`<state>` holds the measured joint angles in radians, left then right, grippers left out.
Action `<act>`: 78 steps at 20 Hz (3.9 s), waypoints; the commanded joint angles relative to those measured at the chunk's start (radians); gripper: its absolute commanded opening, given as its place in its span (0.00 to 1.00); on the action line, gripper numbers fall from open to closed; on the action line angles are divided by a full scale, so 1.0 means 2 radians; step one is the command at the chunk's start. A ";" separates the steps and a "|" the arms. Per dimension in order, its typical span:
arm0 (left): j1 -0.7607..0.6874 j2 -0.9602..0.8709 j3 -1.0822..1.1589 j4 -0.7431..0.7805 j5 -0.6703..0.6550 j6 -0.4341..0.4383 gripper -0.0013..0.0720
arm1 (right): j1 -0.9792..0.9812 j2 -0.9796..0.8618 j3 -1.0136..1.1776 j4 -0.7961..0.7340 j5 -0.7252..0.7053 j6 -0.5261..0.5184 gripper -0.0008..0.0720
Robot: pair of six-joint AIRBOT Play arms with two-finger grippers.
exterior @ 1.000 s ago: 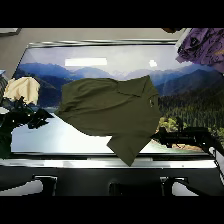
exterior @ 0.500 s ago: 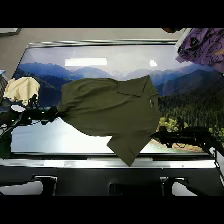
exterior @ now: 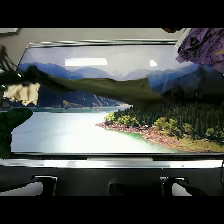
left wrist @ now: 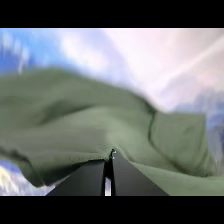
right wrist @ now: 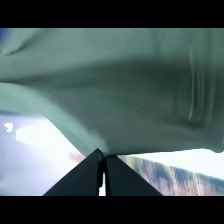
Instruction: Fold the clothes and pants, and hang the long-sleeved shirts on hangers.
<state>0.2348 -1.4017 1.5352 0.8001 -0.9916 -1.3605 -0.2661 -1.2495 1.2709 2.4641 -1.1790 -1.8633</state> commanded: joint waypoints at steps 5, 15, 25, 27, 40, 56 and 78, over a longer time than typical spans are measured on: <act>-0.001 0.122 0.238 0.218 -0.104 -0.098 0.03 | 0.035 0.050 0.431 -0.141 -0.025 0.152 0.05; -0.001 0.236 0.210 0.263 -0.216 -0.159 0.04 | 0.035 0.158 0.430 -0.233 -0.066 0.245 0.05; -0.042 0.079 -0.139 0.254 0.001 -0.145 0.04 | 0.036 -0.132 0.302 -0.192 -0.066 0.245 0.05; -0.056 0.003 -0.152 0.251 0.054 -0.145 0.04 | 0.046 -0.210 0.291 -0.194 -0.040 0.235 0.05; -0.051 -0.158 -0.037 0.236 0.009 -0.138 0.85 | 0.085 -0.354 0.305 -0.178 -0.010 0.176 0.32; 0.100 0.084 -0.223 0.238 -0.118 -0.079 0.84 | -0.058 -0.137 -0.200 -0.069 -0.077 -0.071 0.61; 0.250 0.085 -0.347 0.041 -0.137 0.053 0.84 | -0.024 -0.137 -0.214 -0.039 -0.052 -0.096 0.05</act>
<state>0.6163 -1.2316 0.9546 1.0767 -1.2545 -1.4067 -0.3176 -1.5497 0.8433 2.3798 -1.2663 -2.0651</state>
